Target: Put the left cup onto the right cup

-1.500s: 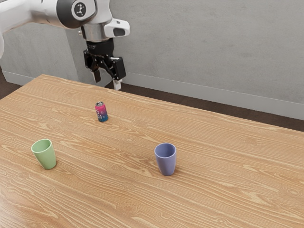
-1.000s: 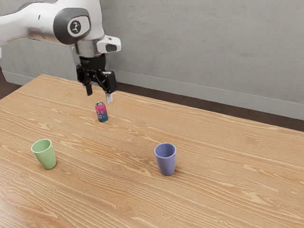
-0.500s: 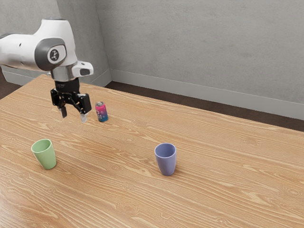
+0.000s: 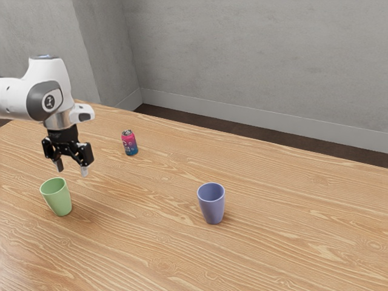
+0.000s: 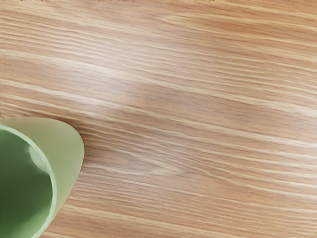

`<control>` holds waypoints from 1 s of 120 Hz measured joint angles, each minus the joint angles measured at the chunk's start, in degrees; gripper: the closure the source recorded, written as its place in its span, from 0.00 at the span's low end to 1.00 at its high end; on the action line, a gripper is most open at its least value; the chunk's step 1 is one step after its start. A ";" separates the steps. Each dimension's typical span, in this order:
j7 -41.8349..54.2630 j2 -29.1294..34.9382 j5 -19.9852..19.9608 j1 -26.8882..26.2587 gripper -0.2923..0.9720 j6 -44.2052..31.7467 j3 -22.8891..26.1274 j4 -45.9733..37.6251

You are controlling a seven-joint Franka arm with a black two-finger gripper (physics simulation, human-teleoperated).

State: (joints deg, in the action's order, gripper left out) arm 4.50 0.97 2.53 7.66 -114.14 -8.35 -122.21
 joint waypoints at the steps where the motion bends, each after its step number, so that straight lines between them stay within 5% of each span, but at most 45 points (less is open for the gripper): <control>1: 0.04 -0.16 0.02 0.11 0.30 -0.19 0.00 -0.01; 58: 3.38 -4.51 -0.17 6.23 0.33 -8.27 -0.62 -3.66; 104: 4.80 -7.94 -0.53 5.31 0.35 -11.24 -1.01 -3.46; 120: 5.12 -8.36 -0.78 5.44 0.43 -11.59 -1.62 -3.30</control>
State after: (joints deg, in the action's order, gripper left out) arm 9.62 -7.39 1.75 13.10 -125.74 -9.96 -125.51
